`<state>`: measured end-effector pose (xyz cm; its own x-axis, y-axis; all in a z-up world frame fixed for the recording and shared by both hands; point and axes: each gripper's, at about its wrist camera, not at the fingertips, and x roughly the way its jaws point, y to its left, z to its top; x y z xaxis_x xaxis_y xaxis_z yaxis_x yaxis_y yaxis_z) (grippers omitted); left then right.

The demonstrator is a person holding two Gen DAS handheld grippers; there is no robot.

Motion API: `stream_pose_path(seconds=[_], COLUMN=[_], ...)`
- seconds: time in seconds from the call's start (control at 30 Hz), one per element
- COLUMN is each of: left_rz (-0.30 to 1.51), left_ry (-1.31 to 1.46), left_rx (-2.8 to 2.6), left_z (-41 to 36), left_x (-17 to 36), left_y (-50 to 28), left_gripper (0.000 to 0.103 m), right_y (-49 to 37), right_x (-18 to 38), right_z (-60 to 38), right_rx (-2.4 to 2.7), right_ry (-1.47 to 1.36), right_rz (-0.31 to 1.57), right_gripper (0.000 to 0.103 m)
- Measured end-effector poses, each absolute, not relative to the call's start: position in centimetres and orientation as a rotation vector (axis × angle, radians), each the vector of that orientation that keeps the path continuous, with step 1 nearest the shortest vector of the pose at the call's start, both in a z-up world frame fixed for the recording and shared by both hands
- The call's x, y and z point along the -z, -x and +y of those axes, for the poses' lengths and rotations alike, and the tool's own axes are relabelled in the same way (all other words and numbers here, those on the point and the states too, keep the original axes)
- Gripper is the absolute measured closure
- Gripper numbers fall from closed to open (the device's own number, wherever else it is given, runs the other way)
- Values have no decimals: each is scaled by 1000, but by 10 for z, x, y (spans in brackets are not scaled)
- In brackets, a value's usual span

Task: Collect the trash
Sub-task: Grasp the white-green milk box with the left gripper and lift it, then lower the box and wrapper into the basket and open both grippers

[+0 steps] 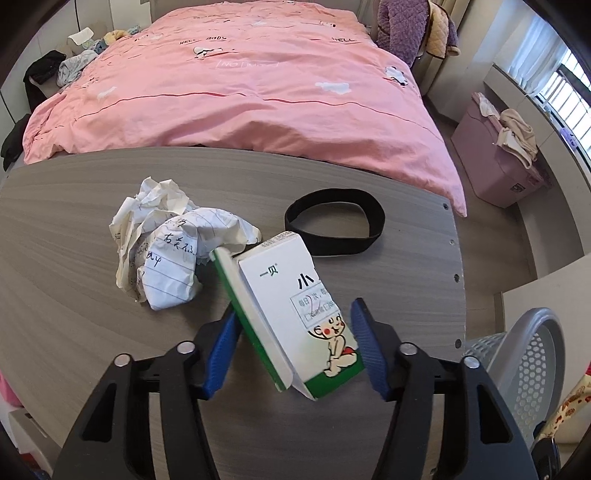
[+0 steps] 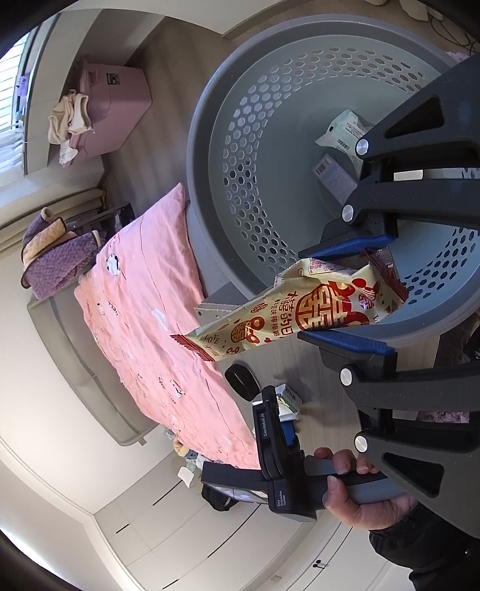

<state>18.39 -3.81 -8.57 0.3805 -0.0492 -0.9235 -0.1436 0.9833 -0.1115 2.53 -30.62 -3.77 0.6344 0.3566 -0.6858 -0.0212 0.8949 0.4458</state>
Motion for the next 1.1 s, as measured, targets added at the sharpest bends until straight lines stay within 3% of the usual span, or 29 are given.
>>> stream_pose_path(seconds=[0.33, 0.77, 1.1], left_rz=[1154, 1035, 886], left_ry=[214, 133, 0], left_rx=[17, 99, 280], left_z=[-24, -14, -72], left_x=[85, 57, 13], left_y=[-152, -106, -75], left_gripper=[61, 63, 63], right_y=[-24, -16, 11], right_x=[36, 33, 25], right_z=[-298, -286, -316], right_rx=[-208, -171, -59], right_ry=[-401, -369, -363], right_rz=[871, 867, 839], right_gripper=[67, 67, 67])
